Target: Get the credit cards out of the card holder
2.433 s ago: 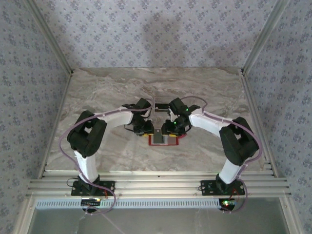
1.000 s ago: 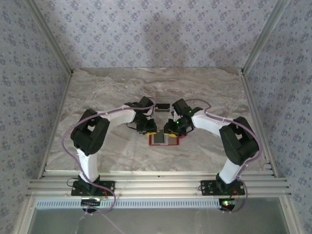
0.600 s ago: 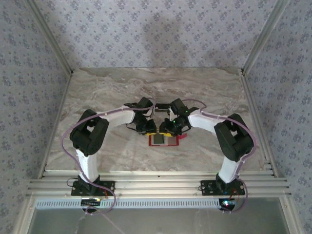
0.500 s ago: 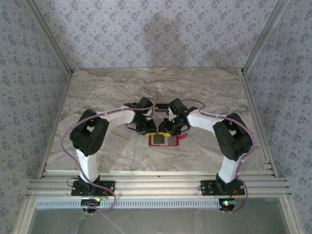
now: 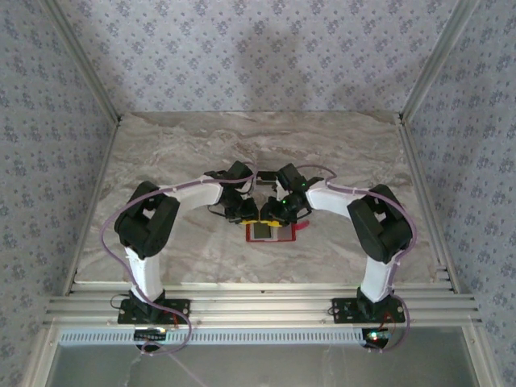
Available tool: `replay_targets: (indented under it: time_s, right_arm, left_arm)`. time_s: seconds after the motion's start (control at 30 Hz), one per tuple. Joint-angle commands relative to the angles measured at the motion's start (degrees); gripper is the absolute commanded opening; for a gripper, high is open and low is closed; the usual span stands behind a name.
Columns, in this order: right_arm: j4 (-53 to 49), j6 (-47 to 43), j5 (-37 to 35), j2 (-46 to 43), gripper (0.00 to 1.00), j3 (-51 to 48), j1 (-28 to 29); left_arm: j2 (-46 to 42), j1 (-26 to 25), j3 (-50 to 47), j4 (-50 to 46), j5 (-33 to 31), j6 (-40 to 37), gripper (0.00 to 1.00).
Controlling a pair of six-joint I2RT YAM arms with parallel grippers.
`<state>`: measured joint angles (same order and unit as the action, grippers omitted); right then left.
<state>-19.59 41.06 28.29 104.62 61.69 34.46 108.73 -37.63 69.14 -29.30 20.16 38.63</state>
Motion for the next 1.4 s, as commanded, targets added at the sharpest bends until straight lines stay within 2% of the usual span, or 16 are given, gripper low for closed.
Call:
replay_targets:
  time_s: [0.0, 0.23, 0.47, 0.8, 1.1, 1.37]
  right_arm:
    - [-3.21, -1.37, -2.81, 1.28, 0.33, 1.64, 0.57]
    - [-6.93, -2.73, -6.65, 0.24, 0.32, 2.67, 0.96]
    - [-7.80, -3.13, -7.20, -0.24, 0.32, 2.91, 1.04]
    - [-2.59, -1.16, -1.03, -2.18, 0.34, 2.03, 1.09]
    - [-4.08, -0.58, -3.63, -4.29, 0.33, 1.06, 0.13]
    - [-3.88, -0.80, -2.92, -3.36, 0.33, 0.62, -0.18]
  left_arm:
    - [-1.68, -0.31, -1.03, -1.98, -0.83, -0.14, 0.23]
    - [-1.95, -0.30, -1.09, -2.34, -1.21, -0.29, 0.23]
    - [-2.12, -0.17, -1.13, -2.60, -1.56, -0.43, 0.23]
    - [-4.81, -0.19, -0.09, -3.90, -2.15, -0.10, 0.23]
    - [-5.41, -1.29, 0.90, -4.80, -1.98, 0.22, 0.27]
    - [-3.12, -2.27, 0.33, -3.90, -1.27, 0.48, 0.27]
